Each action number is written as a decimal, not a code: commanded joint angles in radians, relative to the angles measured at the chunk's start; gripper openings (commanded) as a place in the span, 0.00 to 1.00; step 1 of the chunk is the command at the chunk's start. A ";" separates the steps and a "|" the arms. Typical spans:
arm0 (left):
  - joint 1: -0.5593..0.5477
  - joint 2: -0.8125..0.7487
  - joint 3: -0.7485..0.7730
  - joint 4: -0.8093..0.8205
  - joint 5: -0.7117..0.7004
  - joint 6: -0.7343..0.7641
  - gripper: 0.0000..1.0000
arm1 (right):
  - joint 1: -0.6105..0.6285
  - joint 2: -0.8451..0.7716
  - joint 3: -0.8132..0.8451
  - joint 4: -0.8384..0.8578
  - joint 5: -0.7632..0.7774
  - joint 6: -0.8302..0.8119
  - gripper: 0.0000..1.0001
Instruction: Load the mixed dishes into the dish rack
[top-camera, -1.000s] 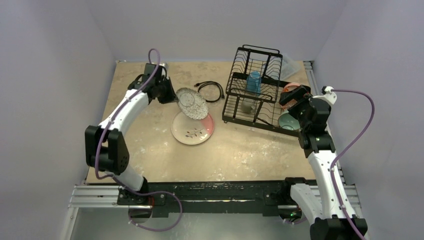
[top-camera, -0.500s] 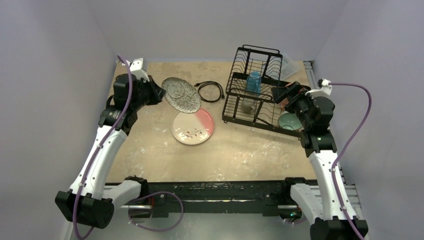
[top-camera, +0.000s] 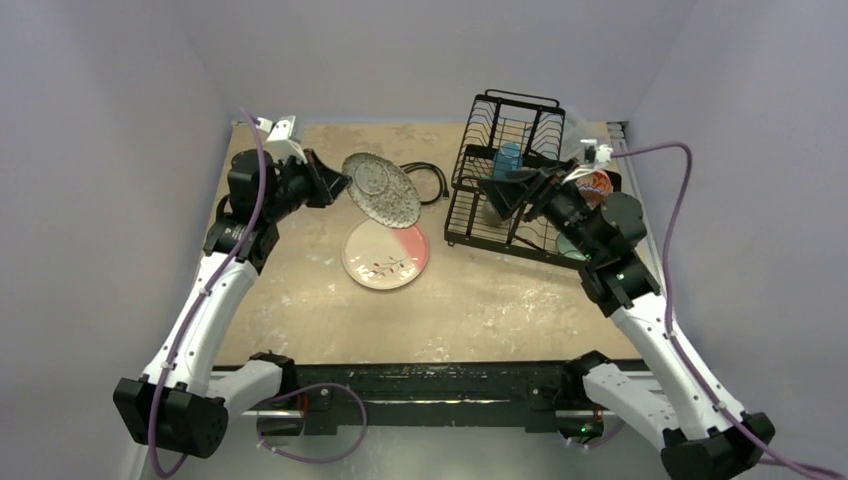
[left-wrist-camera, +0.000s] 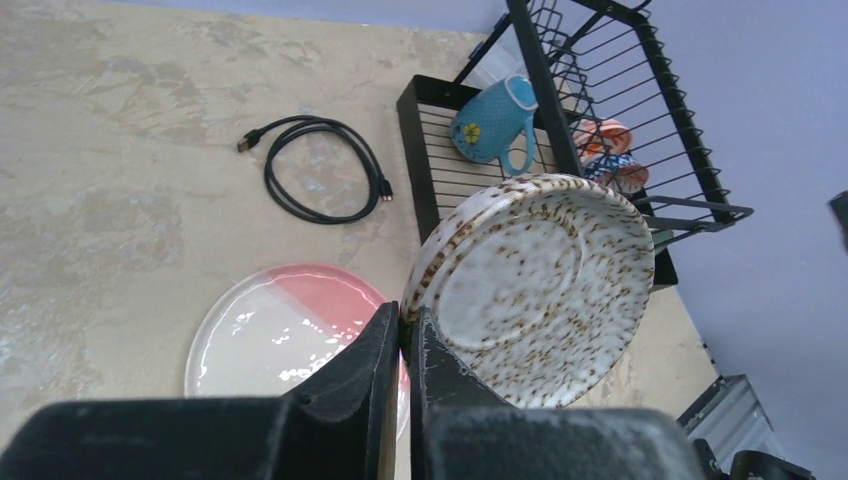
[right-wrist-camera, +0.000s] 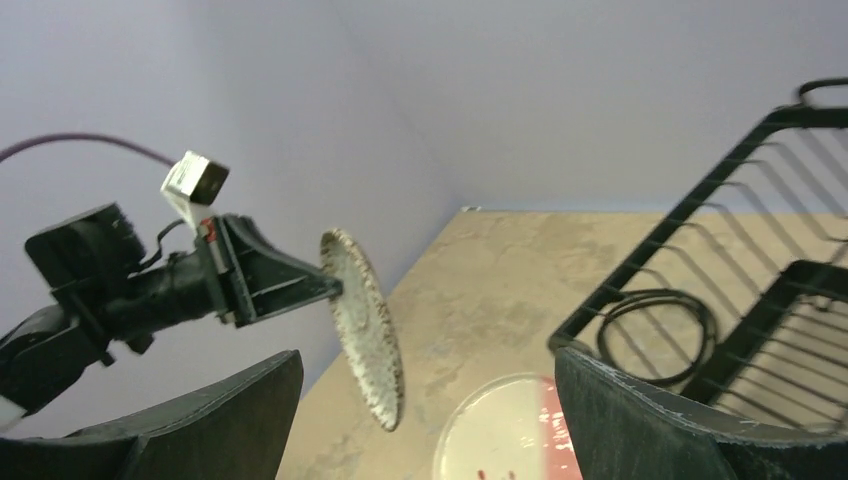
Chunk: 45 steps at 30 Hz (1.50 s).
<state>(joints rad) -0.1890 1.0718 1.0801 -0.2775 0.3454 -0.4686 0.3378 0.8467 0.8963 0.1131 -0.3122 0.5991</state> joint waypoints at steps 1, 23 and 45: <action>0.011 -0.005 -0.013 0.199 0.111 -0.070 0.00 | 0.146 0.084 -0.014 0.124 0.087 0.004 0.98; 0.131 0.190 -0.158 0.681 0.366 -0.545 0.00 | 0.556 0.408 -0.030 0.339 0.745 0.162 0.75; 0.143 0.222 -0.155 0.688 0.379 -0.568 0.00 | 0.556 0.598 0.263 0.112 0.693 0.175 0.41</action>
<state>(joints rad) -0.0525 1.3132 0.9009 0.3340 0.7044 -1.0122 0.8902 1.4227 1.0607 0.3359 0.3759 0.7486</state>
